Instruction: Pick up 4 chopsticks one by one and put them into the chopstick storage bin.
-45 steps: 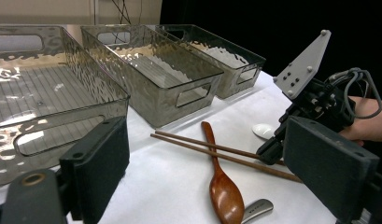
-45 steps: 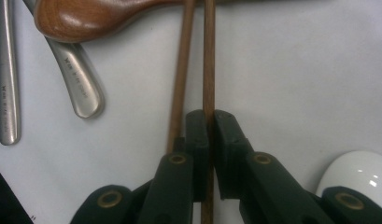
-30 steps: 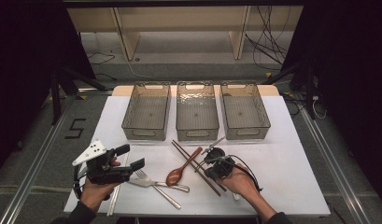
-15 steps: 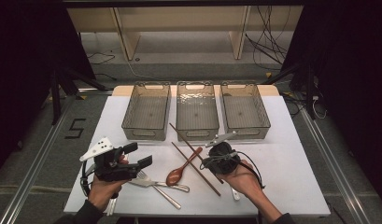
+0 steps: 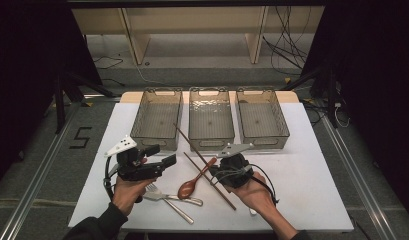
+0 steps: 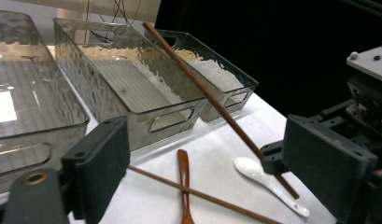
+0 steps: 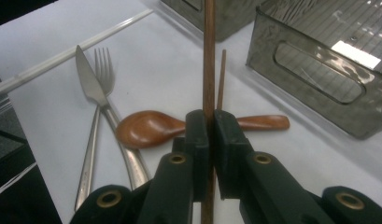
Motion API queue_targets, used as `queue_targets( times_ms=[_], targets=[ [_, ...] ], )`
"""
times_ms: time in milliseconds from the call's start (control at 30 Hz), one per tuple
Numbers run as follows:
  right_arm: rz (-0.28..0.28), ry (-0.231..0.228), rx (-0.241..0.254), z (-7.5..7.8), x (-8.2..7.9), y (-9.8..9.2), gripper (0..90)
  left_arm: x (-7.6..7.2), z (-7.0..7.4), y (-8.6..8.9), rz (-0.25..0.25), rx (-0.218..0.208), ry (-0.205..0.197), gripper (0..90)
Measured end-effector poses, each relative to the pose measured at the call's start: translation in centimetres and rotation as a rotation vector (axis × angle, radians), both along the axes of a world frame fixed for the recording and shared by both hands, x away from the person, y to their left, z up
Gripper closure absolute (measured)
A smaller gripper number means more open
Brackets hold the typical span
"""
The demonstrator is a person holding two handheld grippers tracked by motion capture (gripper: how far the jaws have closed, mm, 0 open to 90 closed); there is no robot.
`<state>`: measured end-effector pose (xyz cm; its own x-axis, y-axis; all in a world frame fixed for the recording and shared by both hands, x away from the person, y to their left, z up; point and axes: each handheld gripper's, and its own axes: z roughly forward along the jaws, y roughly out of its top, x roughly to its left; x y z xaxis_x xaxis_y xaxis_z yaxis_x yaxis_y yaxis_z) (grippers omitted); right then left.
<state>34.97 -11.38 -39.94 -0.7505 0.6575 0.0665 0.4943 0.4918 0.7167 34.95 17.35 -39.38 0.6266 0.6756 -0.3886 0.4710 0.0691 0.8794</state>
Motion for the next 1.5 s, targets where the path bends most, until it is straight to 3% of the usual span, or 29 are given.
queue_targets(
  times_ms=[333, 600, 733, 1067, 1500],
  targets=[
    [0.026, -0.038, 0.020, -0.1, -0.6, 1.1, 85.5, 1.2, -0.6, -1.8, -0.022, -0.041, 0.049, 17.0],
    [0.048, -0.073, 0.037, 0.1, -1.1, 2.0, 85.5, 1.2, -1.0, -2.2, -0.034, -0.067, 0.081, 18.6],
    [0.055, -0.078, 0.051, 0.1, -1.1, 2.3, 85.4, 1.1, -1.2, -2.4, -0.060, -0.066, 0.075, 26.1],
    [0.070, -0.089, 0.065, 0.1, -1.4, 2.8, 85.5, 1.0, -2.1, -2.9, -0.114, -0.092, 0.121, 45.8],
    [0.088, -0.088, 0.087, 0.0, -1.5, 3.2, 85.3, 1.1, -2.4, -2.7, -0.149, -0.129, 0.130, 61.4]
  ],
)
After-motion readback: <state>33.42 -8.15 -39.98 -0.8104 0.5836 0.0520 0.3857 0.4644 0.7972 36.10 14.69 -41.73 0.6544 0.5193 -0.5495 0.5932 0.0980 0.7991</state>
